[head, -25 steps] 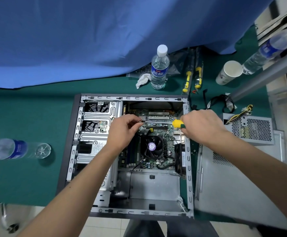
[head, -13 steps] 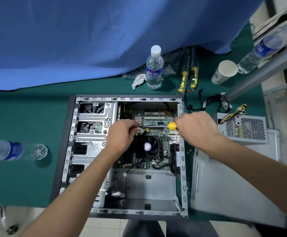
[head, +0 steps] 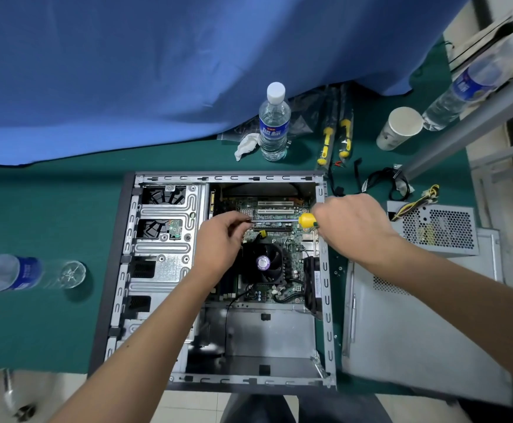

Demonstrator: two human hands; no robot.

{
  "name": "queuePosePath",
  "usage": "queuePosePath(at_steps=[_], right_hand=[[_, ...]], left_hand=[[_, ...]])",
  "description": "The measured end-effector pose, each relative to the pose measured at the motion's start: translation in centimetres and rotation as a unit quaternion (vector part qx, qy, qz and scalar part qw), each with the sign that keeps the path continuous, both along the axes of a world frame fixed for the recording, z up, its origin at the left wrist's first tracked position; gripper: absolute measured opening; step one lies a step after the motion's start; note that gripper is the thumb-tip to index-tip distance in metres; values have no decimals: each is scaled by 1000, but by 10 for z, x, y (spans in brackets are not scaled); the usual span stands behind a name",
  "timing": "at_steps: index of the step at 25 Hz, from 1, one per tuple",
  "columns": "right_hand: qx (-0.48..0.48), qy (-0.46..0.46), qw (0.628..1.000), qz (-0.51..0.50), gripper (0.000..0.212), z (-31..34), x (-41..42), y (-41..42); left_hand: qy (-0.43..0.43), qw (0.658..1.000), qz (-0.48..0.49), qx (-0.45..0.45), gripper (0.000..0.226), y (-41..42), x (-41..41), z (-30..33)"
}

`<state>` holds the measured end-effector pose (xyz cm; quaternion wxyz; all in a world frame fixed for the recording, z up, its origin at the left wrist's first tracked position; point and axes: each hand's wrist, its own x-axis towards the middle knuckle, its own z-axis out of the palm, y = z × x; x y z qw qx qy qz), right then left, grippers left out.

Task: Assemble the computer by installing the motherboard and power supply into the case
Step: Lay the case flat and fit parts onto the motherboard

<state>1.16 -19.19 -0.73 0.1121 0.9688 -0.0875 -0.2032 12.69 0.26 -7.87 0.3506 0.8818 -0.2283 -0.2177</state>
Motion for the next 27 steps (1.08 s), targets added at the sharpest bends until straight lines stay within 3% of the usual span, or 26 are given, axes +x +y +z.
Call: queuePosePath(at_steps=[9, 15, 20, 24, 27], right_hand=[[0, 9, 1000, -13, 10, 1, 0, -1], [-10, 36, 999, 28, 22, 6, 6, 1], [21, 62, 994, 85, 8, 20, 21, -6], [86, 144, 984, 62, 7, 27, 33, -14], [211, 104, 972, 13, 27, 29, 42, -36]], left_hand=[[27, 999, 13, -9, 15, 0, 2, 4], [-27, 999, -18, 14, 15, 1, -2, -1], [-80, 995, -22, 58, 12, -7, -5, -6], [-95, 989, -35, 105, 9, -14, -11, -9], [-70, 993, -10, 99, 6, -16, -10, -12]])
